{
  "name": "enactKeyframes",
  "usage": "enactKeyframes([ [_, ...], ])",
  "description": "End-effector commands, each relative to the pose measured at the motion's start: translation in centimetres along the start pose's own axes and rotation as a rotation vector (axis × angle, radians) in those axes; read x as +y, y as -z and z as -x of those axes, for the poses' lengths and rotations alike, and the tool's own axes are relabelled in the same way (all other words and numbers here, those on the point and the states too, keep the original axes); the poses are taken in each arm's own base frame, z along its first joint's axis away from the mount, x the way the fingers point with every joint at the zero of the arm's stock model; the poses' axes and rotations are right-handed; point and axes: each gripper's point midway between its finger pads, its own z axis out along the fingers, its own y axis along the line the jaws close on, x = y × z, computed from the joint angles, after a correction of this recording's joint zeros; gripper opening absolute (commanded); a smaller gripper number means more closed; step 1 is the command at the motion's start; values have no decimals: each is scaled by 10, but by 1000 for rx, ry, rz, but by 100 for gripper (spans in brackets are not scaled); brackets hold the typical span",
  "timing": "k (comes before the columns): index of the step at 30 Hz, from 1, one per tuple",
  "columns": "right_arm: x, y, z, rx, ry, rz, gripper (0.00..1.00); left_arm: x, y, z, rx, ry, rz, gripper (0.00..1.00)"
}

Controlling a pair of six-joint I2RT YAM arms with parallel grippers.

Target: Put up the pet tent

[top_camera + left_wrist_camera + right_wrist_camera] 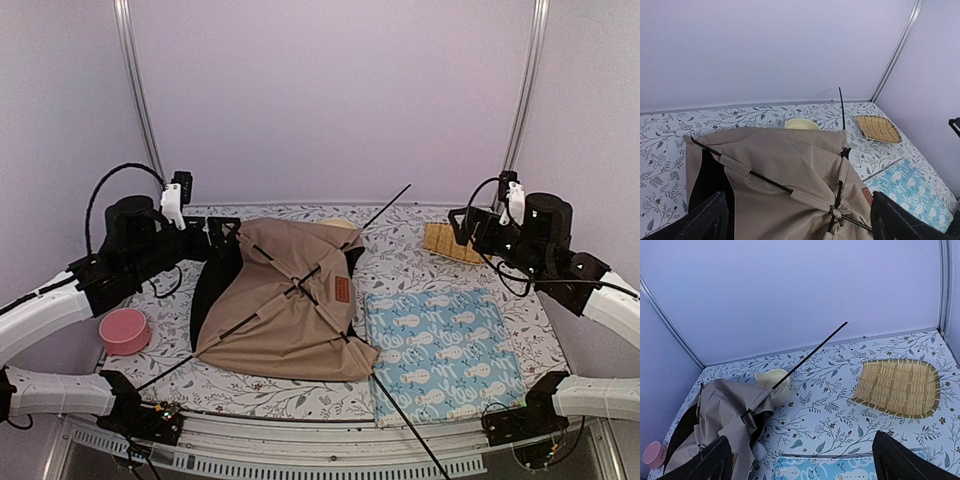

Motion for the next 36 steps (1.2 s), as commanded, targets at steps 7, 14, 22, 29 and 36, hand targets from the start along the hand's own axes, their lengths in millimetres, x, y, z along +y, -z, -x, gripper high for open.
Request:
enactKeyframes([
  [7,6,8,-32,85,-53,93,99,22,-15,-21,114,124,67,99],
  [14,22,8,-46,179,-12,172,99,4,-33,-75,285,164,9,99],
  [22,49,-1,-97,345,16,308,99,-18,-36,-109,351,205,66,98],
  [29,104,11,-166,507,181,434,100,-21,-27,-138,390,264,128,90],
  [36,132,38,-222,656,259,524,95,-9,-7,-166,406,359,169,83],
])
